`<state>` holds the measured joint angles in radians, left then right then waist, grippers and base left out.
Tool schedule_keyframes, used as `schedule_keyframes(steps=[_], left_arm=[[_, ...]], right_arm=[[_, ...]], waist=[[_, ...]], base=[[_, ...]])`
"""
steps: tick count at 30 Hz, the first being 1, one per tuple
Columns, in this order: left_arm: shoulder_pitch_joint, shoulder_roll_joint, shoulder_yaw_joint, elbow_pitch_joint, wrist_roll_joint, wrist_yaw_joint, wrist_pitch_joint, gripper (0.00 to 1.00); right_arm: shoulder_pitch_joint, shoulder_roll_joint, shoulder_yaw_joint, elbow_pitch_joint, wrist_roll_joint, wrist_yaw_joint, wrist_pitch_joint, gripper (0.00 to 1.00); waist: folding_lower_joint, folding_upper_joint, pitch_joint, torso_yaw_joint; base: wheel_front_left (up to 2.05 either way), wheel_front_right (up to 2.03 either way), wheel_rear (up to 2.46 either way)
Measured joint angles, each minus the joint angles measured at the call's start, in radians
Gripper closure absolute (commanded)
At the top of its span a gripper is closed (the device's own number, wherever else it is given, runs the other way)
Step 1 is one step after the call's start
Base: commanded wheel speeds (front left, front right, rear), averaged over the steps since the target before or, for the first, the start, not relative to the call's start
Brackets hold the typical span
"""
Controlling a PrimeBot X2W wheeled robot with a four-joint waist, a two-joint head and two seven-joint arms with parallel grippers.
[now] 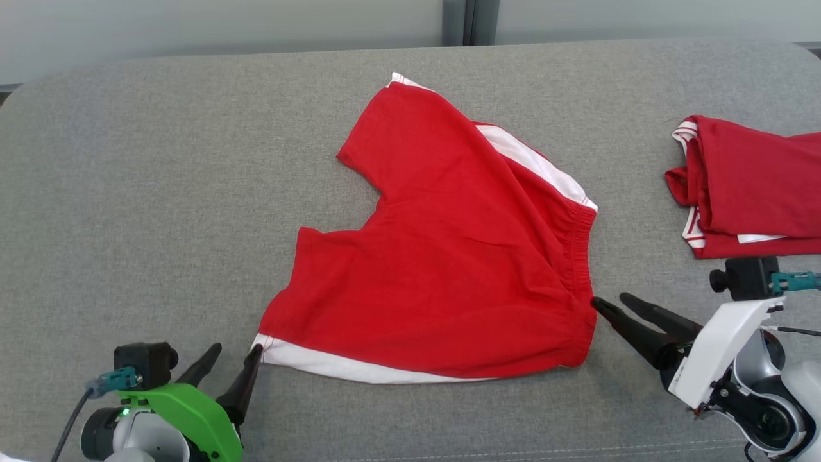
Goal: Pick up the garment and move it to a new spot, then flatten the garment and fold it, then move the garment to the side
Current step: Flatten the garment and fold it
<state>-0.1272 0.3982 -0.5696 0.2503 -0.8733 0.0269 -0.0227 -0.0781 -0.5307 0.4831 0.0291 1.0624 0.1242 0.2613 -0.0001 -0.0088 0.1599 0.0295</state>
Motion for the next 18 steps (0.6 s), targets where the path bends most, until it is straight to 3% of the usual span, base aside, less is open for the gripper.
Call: schedule_keyframes(steps=[8, 18], left_arm=[[-0.002, 0.013, 0.042, -0.054, 0.036, 0.018, -0.072, 0.00], [-0.002, 0.024, 0.047, -0.125, 0.098, 0.023, -0.164, 0.00]], right_arm=[[0.018, -0.003, -0.064, -0.031, -0.002, -0.001, -0.094, 0.00], [0.069, -0.010, -0.106, -0.085, -0.124, -0.002, -0.247, 0.00]], waist=[[0.0000, 0.0000, -0.001, 0.001], [0.0000, 0.0000, 0.001, -0.002]], base=[[0.00, 0.00, 0.00], [0.00, 0.00, 0.00]])
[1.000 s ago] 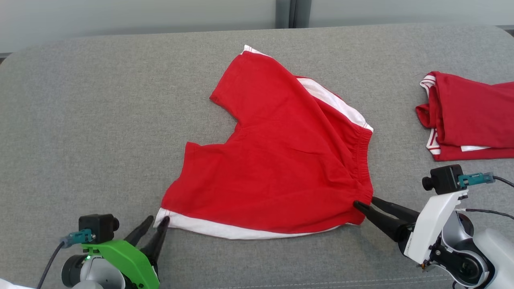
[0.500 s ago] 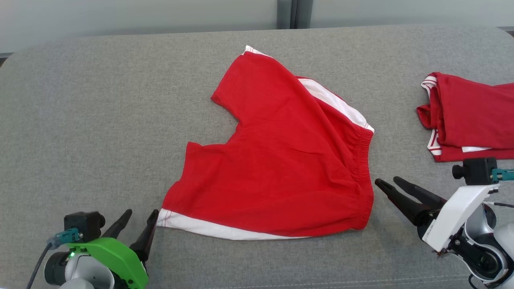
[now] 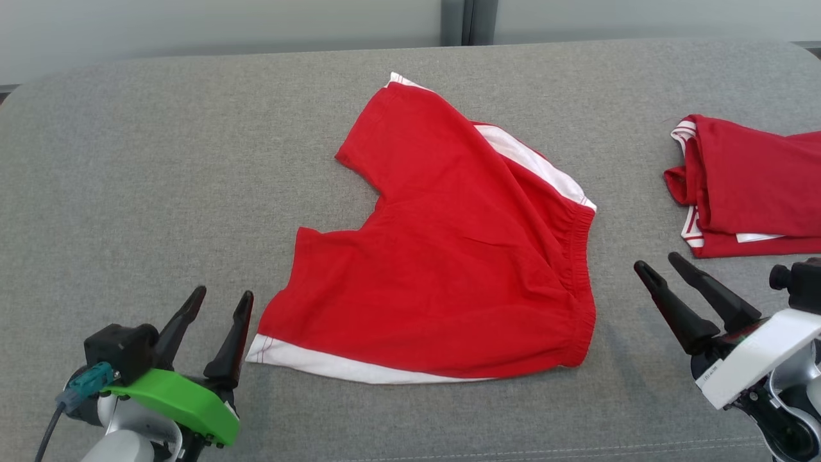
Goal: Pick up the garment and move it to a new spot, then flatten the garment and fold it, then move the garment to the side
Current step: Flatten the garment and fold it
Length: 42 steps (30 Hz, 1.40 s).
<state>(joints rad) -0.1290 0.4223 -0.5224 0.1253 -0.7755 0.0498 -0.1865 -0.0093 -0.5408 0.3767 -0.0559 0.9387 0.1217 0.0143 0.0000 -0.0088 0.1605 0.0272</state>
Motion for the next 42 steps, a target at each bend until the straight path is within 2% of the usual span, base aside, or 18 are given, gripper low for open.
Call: schedule_keyframes(steps=[3, 6, 12, 17, 19, 22, 25, 29, 36, 42], left_arm=[[0.001, 0.001, 0.008, -0.031, 0.030, 0.007, -0.039, 0.00], [0.001, -0.001, 0.038, -0.055, 0.044, 0.020, -0.054, 0.00], [0.001, -0.004, 0.067, -0.086, 0.065, 0.034, -0.057, 0.00], [0.003, -0.002, 0.045, -0.092, 0.071, 0.034, -0.056, 0.00], [0.006, -0.005, 0.038, -0.094, 0.082, 0.034, -0.056, 0.00], [0.008, -0.028, 0.068, -0.117, 0.096, 0.040, -0.062, 0.00], [0.012, -0.036, 0.118, -0.138, 0.105, 0.047, -0.064, 0.00], [0.031, -0.053, 0.182, -0.161, 0.113, 0.056, -0.065, 0.00], [0.030, -0.076, 0.271, -0.228, 0.161, 0.057, -0.065, 0.00], [0.031, -0.093, 0.277, -0.237, 0.193, 0.057, -0.065, 0.00]], right_arm=[[0.027, -0.017, -0.003, -0.013, -0.067, -0.003, -0.058, 0.00], [0.034, -0.013, -0.023, -0.036, -0.138, -0.037, -0.134, 0.00], [0.022, 0.041, -0.080, -0.067, -0.223, -0.099, -0.279, 0.00], [0.023, 0.066, -0.069, -0.047, -0.232, -0.134, -0.261, 0.00], [0.035, 0.065, -0.063, -0.033, -0.276, -0.150, -0.260, 0.00], [0.042, 0.085, -0.112, -0.034, -0.337, -0.201, -0.270, 0.00], [0.040, 0.130, -0.141, -0.063, -0.358, -0.212, -0.270, 0.00], [0.020, 0.198, -0.208, -0.159, -0.394, -0.213, -0.270, 0.00], [-0.025, 0.212, -0.258, -0.248, -0.460, -0.213, -0.270, 0.00], [-0.014, 0.220, -0.265, -0.245, -0.482, -0.220, -0.270, 0.00]], waist=[[0.0000, 0.0000, 0.000, -0.001], [0.0000, 0.0000, 0.002, -0.001], [0.0000, 0.0000, 0.007, -0.004], [0.0000, 0.0000, 0.009, -0.004], [0.0000, 0.0000, 0.010, -0.003], [0.0000, 0.0000, 0.013, 0.001], [0.0000, 0.0000, 0.015, 0.001], [0.0000, 0.0000, 0.013, -0.007], [0.0000, 0.0000, 0.007, -0.007], [0.0000, 0.0000, -0.021, 0.000]], base=[[0.00, 0.00, 0.00], [0.00, 0.00, 0.00], [0.00, 0.00, 0.00], [0.00, 0.00, 0.00], [0.00, 0.00, 0.00], [0.00, 0.00, 0.00], [0.00, 0.00, 0.00], [0.00, 0.00, 0.00], [0.00, 0.00, 0.00], [0.00, 0.00, 0.00]])
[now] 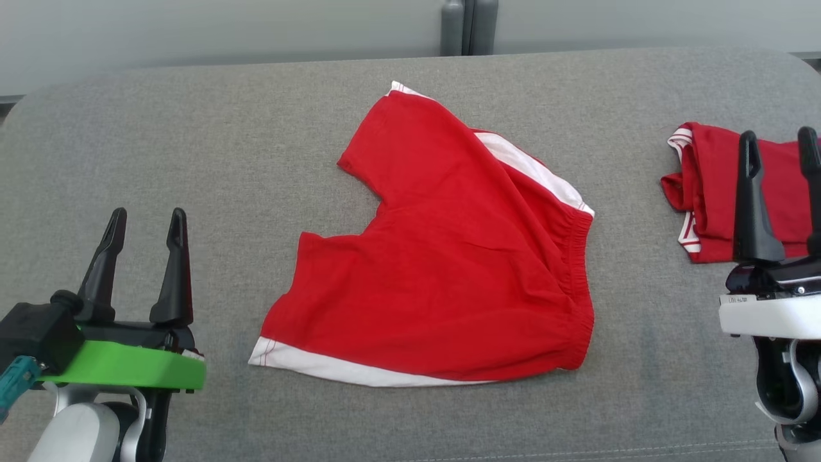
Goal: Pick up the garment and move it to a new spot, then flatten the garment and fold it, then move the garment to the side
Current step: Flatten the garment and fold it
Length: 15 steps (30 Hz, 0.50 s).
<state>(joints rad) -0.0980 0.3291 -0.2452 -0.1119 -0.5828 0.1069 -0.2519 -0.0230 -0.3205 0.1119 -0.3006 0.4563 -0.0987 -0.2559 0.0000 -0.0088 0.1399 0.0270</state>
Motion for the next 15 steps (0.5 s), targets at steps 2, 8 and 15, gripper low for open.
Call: schedule_keyframes(steps=[2, 8, 15], left_arm=[[0.002, -0.003, 0.000, 0.000, 0.005, 0.000, 0.000, 0.00], [0.060, -0.012, -0.007, 0.000, 0.007, 0.000, 0.000, 0.00], [0.103, -0.015, -0.015, 0.003, 0.012, 0.000, 0.000, 0.00]], right_arm=[[0.023, 0.007, 0.002, 0.007, 0.000, 0.000, 0.000, 0.00], [0.087, 0.027, 0.036, 0.043, 0.006, 0.001, 0.000, 0.00], [0.155, 0.035, 0.065, 0.094, 0.020, 0.002, 0.000, 0.00]], waist=[[0.0000, 0.0000, -0.012, 0.003], [0.0000, 0.0000, -0.046, 0.011], [0.0000, 0.0000, -0.062, 0.012]], base=[[0.00, 0.00, 0.00], [0.00, 0.00, 0.00], [0.00, 0.00, 0.00]])
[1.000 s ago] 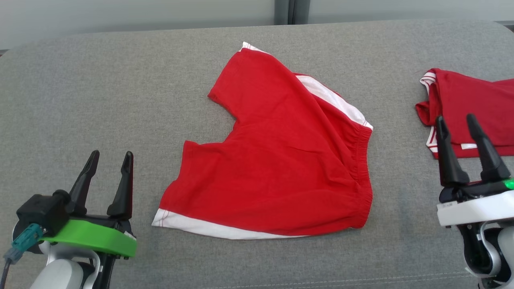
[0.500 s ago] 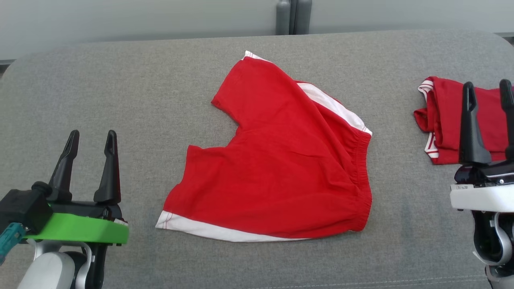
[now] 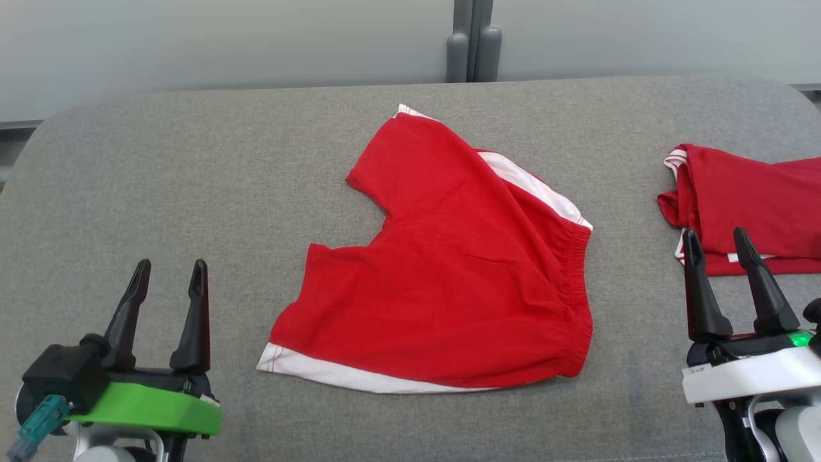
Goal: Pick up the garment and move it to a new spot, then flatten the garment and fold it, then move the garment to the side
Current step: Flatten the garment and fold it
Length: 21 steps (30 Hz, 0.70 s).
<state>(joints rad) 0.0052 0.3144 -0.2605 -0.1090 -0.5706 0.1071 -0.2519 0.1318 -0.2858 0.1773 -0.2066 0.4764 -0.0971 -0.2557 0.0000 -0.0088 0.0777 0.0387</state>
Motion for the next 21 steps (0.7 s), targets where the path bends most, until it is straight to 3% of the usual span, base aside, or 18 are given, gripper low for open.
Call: schedule_keyframes(steps=[21], left_arm=[[0.022, -0.015, -0.002, -0.004, 0.021, 0.000, 0.000, 0.00]], right_arm=[[0.000, 0.000, 0.010, 0.023, -0.001, 0.018, 0.000, 0.00]], waist=[[0.0000, 0.0000, 0.009, -0.004]], base=[[0.00, 0.00, 0.00]])
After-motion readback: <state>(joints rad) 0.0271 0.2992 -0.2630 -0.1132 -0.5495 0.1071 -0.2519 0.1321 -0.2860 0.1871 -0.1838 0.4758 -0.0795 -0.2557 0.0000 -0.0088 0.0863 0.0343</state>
